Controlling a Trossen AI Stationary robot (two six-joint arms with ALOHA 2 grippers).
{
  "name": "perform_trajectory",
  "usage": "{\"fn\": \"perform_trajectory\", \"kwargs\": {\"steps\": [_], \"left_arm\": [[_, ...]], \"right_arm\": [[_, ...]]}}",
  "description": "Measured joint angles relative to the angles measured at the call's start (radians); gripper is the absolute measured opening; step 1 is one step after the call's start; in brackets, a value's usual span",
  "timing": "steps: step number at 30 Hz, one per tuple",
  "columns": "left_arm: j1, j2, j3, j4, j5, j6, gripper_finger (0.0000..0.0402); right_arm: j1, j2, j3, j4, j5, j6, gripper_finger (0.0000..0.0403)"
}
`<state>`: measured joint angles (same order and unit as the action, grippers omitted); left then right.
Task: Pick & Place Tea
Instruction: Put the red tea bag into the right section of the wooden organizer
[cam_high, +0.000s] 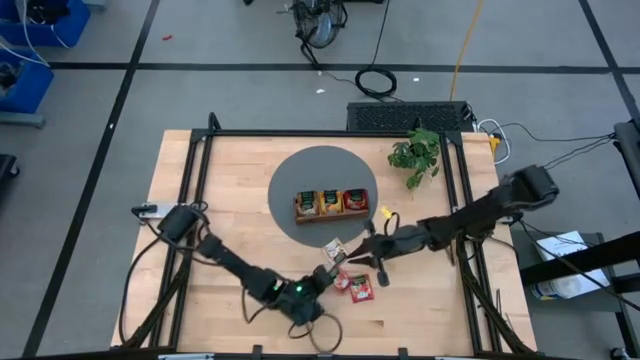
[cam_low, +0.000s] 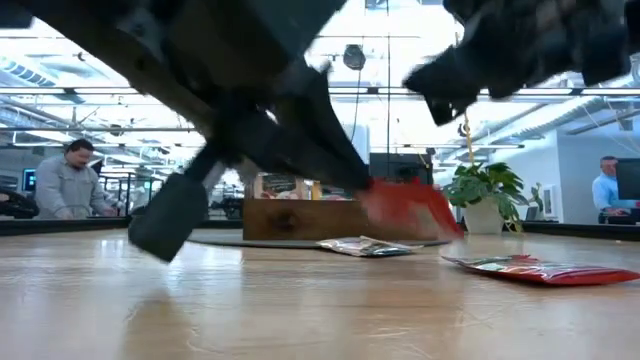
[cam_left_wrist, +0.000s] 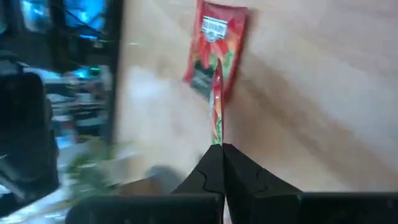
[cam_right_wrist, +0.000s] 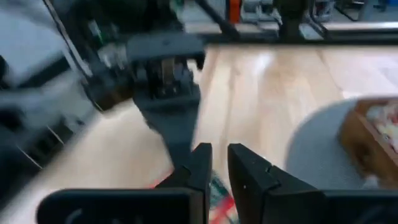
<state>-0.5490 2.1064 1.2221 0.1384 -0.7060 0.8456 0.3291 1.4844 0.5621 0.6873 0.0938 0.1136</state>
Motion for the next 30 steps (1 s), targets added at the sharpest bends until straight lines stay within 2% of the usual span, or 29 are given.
{"fn": "perform_trajectory", "kwargs": {"steps": [5, 12, 16, 23, 30], "left_arm": [[-0.062, -0.005, 0.0, 0.027, -0.249, 0.209, 0.0002], [-0.097, -0.005, 0.002, 0.156, -0.401, 0.524, 0.0002], [-0.102, -0.006, 0.003, 0.262, -0.417, 0.689, 0.0002], [-0.097, -0.008, 0.004, 0.357, -0.37, 0.752, 0.0001], [-0.093, -0.008, 0.004, 0.362, -0.368, 0.758, 0.0001]], "right_arm": [[-0.011, -0.082, 0.001, -0.013, -0.07, 0.145, 0.0047], [-0.061, -0.061, 0.001, -0.012, -0.301, 0.372, 0.0072], [-0.066, -0.054, 0.002, -0.005, -0.28, 0.387, 0.0108], [-0.132, -0.051, 0.002, -0.037, -0.286, 0.515, 0.0175], [-0.225, -0.049, 0.002, -0.108, -0.462, 0.655, 0.021]]}}
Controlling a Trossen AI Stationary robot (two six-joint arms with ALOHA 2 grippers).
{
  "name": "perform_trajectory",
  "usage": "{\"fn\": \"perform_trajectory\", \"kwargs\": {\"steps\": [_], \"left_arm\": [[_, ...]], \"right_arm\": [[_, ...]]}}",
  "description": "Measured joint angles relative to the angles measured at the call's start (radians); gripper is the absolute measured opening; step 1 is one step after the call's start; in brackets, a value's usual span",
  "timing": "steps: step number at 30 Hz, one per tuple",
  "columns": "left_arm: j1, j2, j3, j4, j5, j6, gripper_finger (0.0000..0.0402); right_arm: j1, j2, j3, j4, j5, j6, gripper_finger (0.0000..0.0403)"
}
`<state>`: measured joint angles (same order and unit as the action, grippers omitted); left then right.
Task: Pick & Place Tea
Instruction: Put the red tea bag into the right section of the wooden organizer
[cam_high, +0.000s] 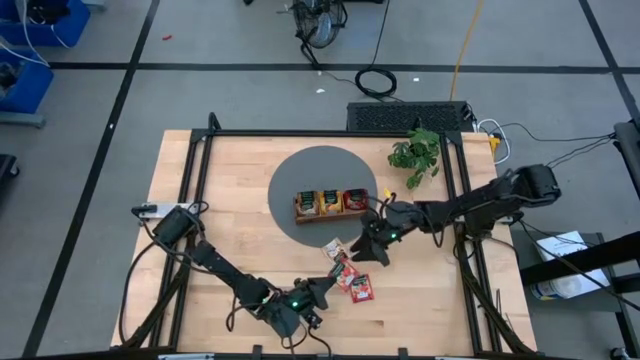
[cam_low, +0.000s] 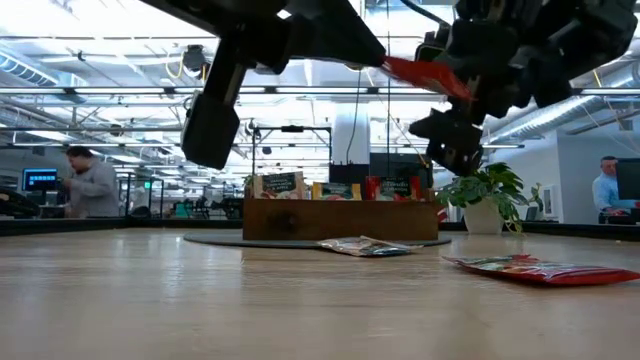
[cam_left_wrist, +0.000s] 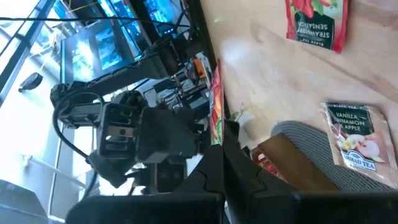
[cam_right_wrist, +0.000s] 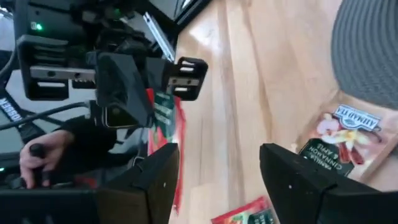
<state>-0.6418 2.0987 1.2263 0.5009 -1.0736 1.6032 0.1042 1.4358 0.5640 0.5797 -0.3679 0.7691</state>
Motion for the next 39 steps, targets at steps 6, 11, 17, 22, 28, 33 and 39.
{"fn": "perform_trajectory", "kwargs": {"steps": [6, 11, 17, 22, 28, 33, 39], "left_arm": [[0.022, 0.0, 0.0, 0.014, 0.001, 0.008, 0.0001], [0.05, -0.002, 0.001, 0.028, 0.036, -0.013, 0.0001], [0.062, -0.002, 0.001, 0.025, 0.065, -0.04, 0.0001], [0.069, -0.002, 0.001, 0.026, 0.071, -0.053, 0.0001], [0.071, -0.002, 0.001, 0.026, 0.071, -0.094, 0.0003], [0.071, -0.002, 0.001, 0.03, -0.017, -0.184, 0.0012], [0.064, -0.002, 0.001, 0.017, -0.157, -0.317, 0.0049]], "right_arm": [[0.005, 0.04, 0.002, 0.049, -0.056, 0.04, 0.0201], [0.035, 0.082, 0.002, 0.117, -0.055, 0.026, 0.0189], [0.04, 0.085, 0.002, 0.156, -0.054, -0.029, 0.0154], [0.066, 0.085, 0.002, 0.135, -0.057, -0.139, 0.0094], [0.102, 0.085, 0.001, 0.16, -0.019, -0.256, 0.0011], [0.101, 0.043, 0.0, 0.131, 0.054, -0.334, 0.0008], [0.099, -0.077, 0.0, -0.048, 0.143, -0.466, 0.0007]]}}
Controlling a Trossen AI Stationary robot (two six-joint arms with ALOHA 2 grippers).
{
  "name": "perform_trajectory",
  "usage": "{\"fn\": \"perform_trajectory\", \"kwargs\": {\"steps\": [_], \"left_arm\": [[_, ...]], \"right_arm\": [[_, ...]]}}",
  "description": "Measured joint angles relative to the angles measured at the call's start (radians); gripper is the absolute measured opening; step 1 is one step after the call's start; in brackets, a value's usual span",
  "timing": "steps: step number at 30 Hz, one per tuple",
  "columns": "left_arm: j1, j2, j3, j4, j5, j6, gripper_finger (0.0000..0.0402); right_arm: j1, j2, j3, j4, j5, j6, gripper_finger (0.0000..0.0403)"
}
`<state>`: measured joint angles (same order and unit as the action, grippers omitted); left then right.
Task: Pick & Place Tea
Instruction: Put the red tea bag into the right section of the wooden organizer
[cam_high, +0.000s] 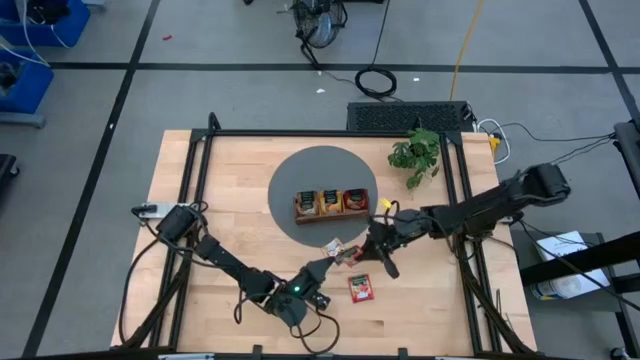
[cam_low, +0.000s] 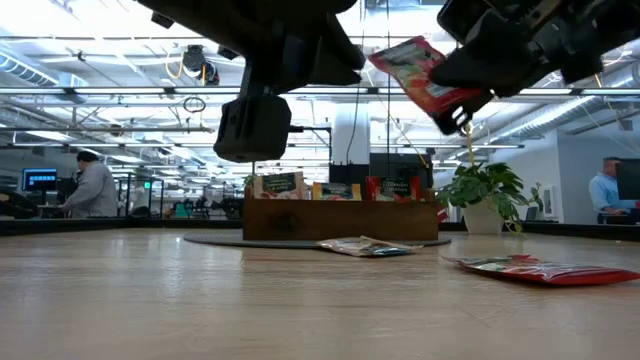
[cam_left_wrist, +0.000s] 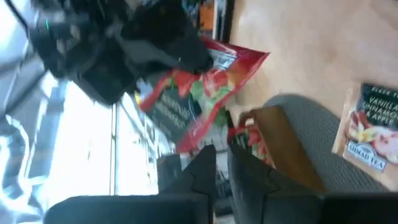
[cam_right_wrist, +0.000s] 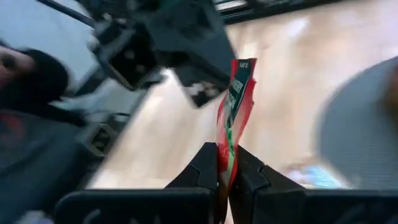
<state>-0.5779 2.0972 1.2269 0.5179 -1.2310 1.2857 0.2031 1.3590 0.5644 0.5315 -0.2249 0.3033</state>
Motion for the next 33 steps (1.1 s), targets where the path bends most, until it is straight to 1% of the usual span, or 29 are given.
{"fn": "perform_trajectory", "kwargs": {"steps": [2, 4, 5, 6, 7, 8, 10, 12, 14, 16, 18, 19, 21, 23, 24, 26, 29, 31, 33], "left_arm": [[0.0, 0.0, 0.0, -0.013, -0.042, -0.046, 0.0058], [0.002, -0.001, 0.0, -0.055, -0.052, -0.107, 0.0064], [0.005, -0.01, -0.003, -0.092, -0.033, -0.144, 0.0065], [0.009, -0.025, -0.008, -0.142, 0.02, -0.205, 0.0066], [0.016, -0.046, -0.008, -0.199, 0.11, -0.284, 0.0066], [0.027, -0.074, -0.008, -0.272, 0.236, -0.371, 0.0066], [0.068, -0.127, -0.008, -0.384, 0.541, -0.532, 0.0065], [0.128, -0.164, -0.008, -0.417, 0.813, -0.679, 0.0061], [0.195, -0.186, -0.008, -0.424, 1.047, -0.808, 0.0057], [0.258, -0.19, -0.008, -0.407, 1.237, -0.915, 0.0052], [0.315, -0.186, -0.01, -0.339, 1.385, -1.066, 0.0048], [0.34, -0.184, -0.011, -0.271, 1.452, -1.143, 0.0046], [0.375, -0.186, -0.022, -0.096, 1.563, -1.223, 0.0042], [0.397, -0.19, -0.039, 0.037, 1.589, -1.249, 0.004], [0.405, -0.196, -0.046, 0.065, 1.591, -1.259, 0.004], [0.426, -0.212, -0.05, 0.065, 1.581, -1.276, 0.004], [0.462, -0.219, -0.047, 0.04, 1.497, -1.376, 0.0042], [0.479, -0.208, -0.048, 0.01, 1.48, -1.424, 0.0052], [0.473, -0.188, -0.049, 0.002, 1.463, -1.431, 0.007]], "right_arm": [[0.002, -0.06, -0.004, -0.072, 0.062, -0.063, 0.0005], [0.005, -0.122, -0.035, -0.081, 0.125, -0.107, 0.0005], [0.009, -0.153, -0.058, -0.073, 0.148, -0.116, 0.0005], [0.012, -0.183, -0.084, -0.063, 0.161, -0.129, 0.0005], [0.018, -0.214, -0.115, -0.042, 0.178, -0.141, 0.0005], [0.022, -0.244, -0.147, -0.019, 0.194, -0.155, 0.0005], [0.036, -0.294, -0.221, 0.051, 0.24, -0.177, 0.0005], [0.055, -0.328, -0.302, 0.15, 0.291, -0.194, 0.0005], [0.075, -0.345, -0.368, 0.255, 0.324, -0.21, 0.0005], [0.097, -0.354, -0.422, 0.337, 0.333, -0.228, 0.0006], [0.12, -0.349, -0.455, 0.386, 0.333, -0.242, 0.0006], [0.133, -0.347, -0.467, 0.396, 0.334, -0.248, 0.0005], [0.169, -0.343, -0.475, 0.399, 0.362, -0.27, 0.0005], [0.213, -0.329, -0.477, 0.4, 0.405, -0.302, 0.0005], [0.233, -0.324, -0.48, 0.397, 0.419, -0.322, 0.0005], [0.273, -0.3, -0.477, 0.403, 0.467, -0.349, 0.0005], [0.328, -0.263, -0.477, 0.414, 0.585, -0.38, 0.0005], [0.352, -0.229, -0.477, 0.43, 0.653, -0.408, 0.0005], [0.362, -0.196, -0.473, 0.453, 0.671, -0.432, 0.0005]]}}
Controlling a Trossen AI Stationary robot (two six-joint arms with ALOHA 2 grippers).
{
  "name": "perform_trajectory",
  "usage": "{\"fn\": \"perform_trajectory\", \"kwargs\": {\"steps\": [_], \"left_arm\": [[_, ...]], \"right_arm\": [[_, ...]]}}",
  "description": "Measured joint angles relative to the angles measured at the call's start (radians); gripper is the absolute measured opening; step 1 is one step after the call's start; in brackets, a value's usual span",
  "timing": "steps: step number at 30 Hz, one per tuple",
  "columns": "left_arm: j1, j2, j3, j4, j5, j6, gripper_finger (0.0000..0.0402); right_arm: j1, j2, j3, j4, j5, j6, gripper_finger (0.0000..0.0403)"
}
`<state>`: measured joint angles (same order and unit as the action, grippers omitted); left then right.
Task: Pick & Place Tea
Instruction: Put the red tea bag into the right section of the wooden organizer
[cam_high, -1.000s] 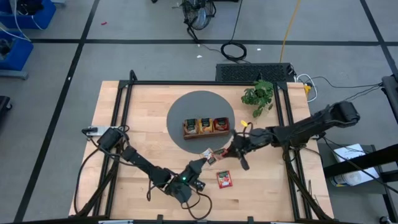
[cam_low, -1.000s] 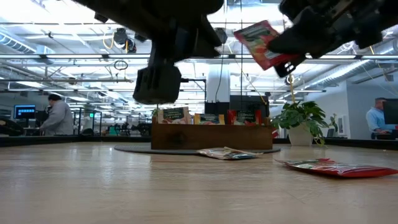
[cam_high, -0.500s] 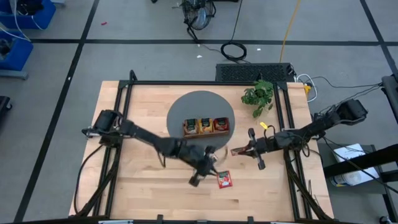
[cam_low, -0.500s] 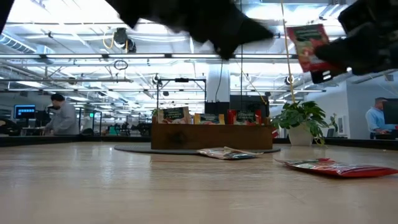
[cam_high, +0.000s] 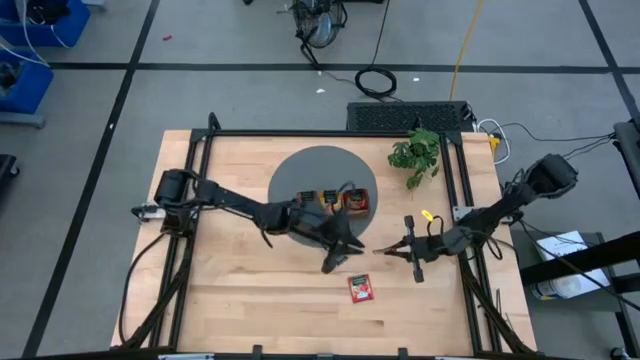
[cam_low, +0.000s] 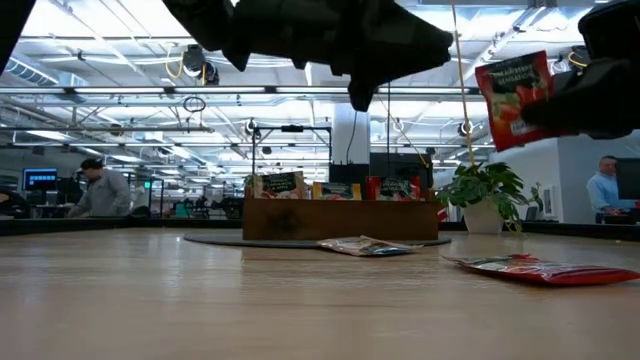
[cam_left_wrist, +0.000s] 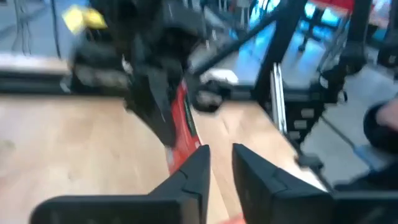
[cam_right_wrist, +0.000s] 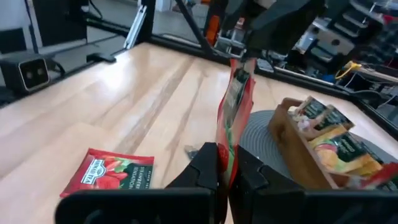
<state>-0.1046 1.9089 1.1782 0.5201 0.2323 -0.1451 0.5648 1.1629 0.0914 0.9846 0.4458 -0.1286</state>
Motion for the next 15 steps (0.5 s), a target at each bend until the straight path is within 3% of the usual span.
{"fn": "perform_trajectory", "kwargs": {"steps": [8, 15], "left_arm": [[-0.028, 0.003, 0.0, -0.044, -0.057, 0.104, 0.0163], [-0.051, 0.003, 0.0, -0.082, -0.127, 0.144, 0.0188]], "right_arm": [[-0.034, 0.153, 0.1, -0.001, 0.044, -0.003, 0.0005], [-0.042, 0.266, 0.191, 0.0, 0.052, -0.031, 0.0008]]}}
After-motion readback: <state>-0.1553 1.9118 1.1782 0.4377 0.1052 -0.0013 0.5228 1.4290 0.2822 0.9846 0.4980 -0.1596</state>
